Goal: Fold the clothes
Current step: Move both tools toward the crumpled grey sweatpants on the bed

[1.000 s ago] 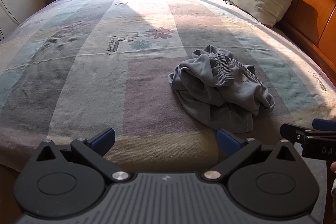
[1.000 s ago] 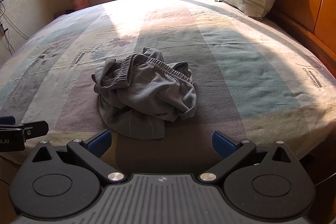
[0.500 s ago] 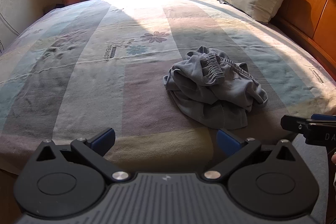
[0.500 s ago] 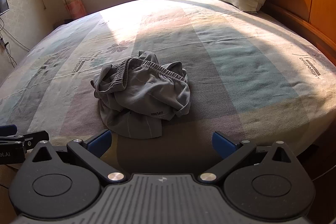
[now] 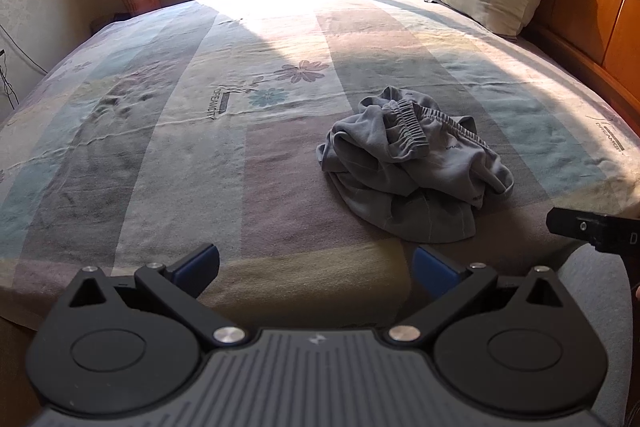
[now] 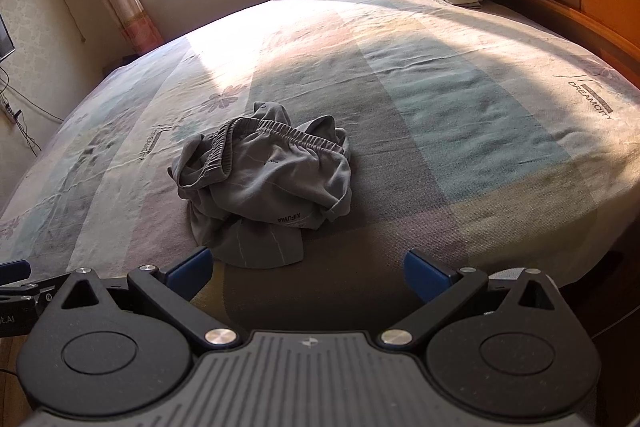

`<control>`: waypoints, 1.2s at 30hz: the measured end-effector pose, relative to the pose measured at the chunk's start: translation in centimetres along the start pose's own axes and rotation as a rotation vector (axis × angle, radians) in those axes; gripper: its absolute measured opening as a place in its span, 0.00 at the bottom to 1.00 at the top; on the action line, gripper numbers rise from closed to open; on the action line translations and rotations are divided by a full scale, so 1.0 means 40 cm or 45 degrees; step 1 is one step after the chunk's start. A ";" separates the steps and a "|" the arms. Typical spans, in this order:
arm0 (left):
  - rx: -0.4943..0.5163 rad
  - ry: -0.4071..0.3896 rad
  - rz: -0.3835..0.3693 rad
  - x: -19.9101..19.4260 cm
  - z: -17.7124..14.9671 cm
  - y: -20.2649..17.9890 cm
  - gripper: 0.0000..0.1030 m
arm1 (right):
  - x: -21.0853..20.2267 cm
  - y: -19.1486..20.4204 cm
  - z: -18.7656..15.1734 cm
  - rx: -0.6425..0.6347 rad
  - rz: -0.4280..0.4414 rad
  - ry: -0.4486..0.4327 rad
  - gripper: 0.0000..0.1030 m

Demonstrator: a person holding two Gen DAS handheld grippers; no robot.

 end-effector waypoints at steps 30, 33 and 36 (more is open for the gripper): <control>-0.004 0.050 -0.073 0.106 0.014 0.006 1.00 | 0.103 0.072 -0.002 -0.138 -0.077 0.140 1.00; 0.005 0.056 -0.075 0.118 0.020 0.006 1.00 | 0.113 0.076 0.000 -0.147 -0.082 0.151 1.00; -0.004 0.061 -0.075 0.130 0.027 0.008 1.00 | 0.127 0.077 0.004 -0.149 -0.089 0.175 1.00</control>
Point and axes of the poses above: each gripper's, at about its wrist camera, not at the fingertips, and x roughly the way its jaws point, y to its left, z to its top, the point moved 3 cm from there along x, roughly the way its jaws point, and after that the axes turned 6 degrees about x, right-handed, at the moved point
